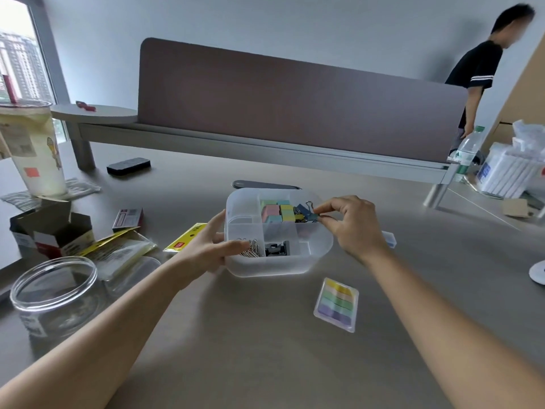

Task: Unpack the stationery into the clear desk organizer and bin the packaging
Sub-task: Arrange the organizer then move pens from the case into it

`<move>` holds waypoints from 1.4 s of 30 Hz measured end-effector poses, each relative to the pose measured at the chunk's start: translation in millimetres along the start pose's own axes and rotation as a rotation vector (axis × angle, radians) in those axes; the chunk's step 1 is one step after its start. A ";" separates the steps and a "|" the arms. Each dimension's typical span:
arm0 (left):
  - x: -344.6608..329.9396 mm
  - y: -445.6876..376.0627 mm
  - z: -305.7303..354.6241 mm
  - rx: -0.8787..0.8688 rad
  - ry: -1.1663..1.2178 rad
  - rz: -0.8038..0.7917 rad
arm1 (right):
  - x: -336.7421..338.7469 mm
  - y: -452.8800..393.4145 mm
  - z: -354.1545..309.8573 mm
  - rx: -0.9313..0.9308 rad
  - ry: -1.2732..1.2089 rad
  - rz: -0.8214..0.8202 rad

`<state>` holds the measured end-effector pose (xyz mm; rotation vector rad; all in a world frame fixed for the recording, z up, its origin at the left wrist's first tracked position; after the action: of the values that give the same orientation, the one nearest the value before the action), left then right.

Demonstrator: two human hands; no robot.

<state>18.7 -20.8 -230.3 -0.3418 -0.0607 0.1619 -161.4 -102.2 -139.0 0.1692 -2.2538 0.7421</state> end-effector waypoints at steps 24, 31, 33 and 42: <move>9.4 -6.7 -8.7 0.188 -0.065 0.075 | -32.1 90.0 74.3 -0.285 0.143 -0.547; -0.2 22.6 13.1 0.036 -0.365 0.289 | -30.3 94.3 82.9 -0.308 0.091 -0.471; 0.2 40.2 27.6 -0.011 -0.592 0.390 | -28.1 95.2 76.5 -0.274 0.050 -0.443; -90.9 49.8 12.5 0.098 -0.693 -0.077 | -23.9 112.7 41.4 -0.074 -0.053 -0.373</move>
<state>-79.3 14.2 -238.3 -0.1720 -0.7471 0.2007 -207.2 -34.9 -230.4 0.5614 -2.2066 0.4583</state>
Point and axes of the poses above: each hand's wrist, its own y-axis away from the middle knuckle, its own x-axis out of the back of the hand, z = x × y, the point moved 8 cm from there along -y, towards the middle knuckle, and after that the axes turned 12 degrees about -x, right-handed, at the moved point
